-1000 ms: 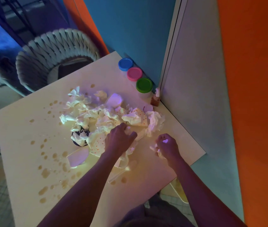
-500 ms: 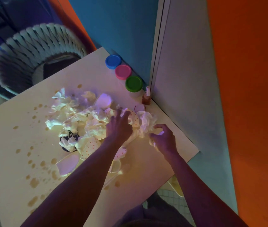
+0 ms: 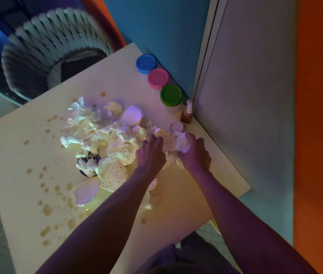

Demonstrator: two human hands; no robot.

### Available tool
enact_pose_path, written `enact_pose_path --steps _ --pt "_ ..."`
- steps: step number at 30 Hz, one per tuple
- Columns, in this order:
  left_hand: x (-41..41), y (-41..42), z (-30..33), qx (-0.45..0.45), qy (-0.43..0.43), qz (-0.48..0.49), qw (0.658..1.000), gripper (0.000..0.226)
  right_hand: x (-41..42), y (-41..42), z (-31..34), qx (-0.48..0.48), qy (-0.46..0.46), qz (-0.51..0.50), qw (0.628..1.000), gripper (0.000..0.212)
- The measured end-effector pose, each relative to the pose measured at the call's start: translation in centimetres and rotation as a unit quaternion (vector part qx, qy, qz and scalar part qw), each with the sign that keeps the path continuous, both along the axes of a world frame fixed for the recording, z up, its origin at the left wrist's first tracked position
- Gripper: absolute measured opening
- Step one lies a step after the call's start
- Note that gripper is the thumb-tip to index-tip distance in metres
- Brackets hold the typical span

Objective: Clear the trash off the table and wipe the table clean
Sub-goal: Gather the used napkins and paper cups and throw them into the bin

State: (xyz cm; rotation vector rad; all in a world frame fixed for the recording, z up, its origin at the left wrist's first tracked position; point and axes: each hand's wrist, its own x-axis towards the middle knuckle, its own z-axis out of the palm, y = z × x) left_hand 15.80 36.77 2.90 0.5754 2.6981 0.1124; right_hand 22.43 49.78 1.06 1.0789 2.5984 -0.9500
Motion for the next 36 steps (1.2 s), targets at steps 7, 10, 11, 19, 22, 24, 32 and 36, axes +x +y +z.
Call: enact_pose_path --steps 7,10,11,19,22,24,32,36 --pt "0.3 -0.1 -0.6 -0.008 -0.003 -0.011 1.000 0.050 0.2 0.3 -0.5 0.024 0.027 -0.013 0.999 0.033" --pt "0.2 0.1 -0.5 -0.003 -0.011 -0.014 1.000 0.047 0.4 0.8 -0.4 -0.034 0.046 -0.046 0.997 0.023" --pt "0.1 0.2 -0.4 -0.003 -0.012 -0.014 1.000 0.047 0.6 0.9 -0.4 -0.062 0.059 -0.059 0.995 0.023" --pt "0.2 0.2 0.3 0.079 -0.024 0.043 0.996 0.042 2.8 2.9 -0.2 -0.173 0.132 -0.160 0.963 0.014" --pt "0.4 0.3 1.0 0.120 -0.041 0.101 0.987 0.044 3.7 3.3 0.0 -0.208 0.136 -0.205 0.947 0.009" --pt "0.5 0.5 1.4 0.126 -0.057 0.129 0.982 0.046 4.2 3.4 0.3 -0.238 0.144 -0.226 0.933 0.009" --pt "1.1 1.7 2.1 0.111 -0.138 0.144 0.974 0.054 6.1 4.4 1.4 -0.312 0.161 -0.311 0.883 0.017" --pt "1.3 3.5 1.9 0.078 -0.140 0.082 0.984 0.061 6.6 5.4 2.7 -0.380 0.126 -0.334 0.853 0.034"
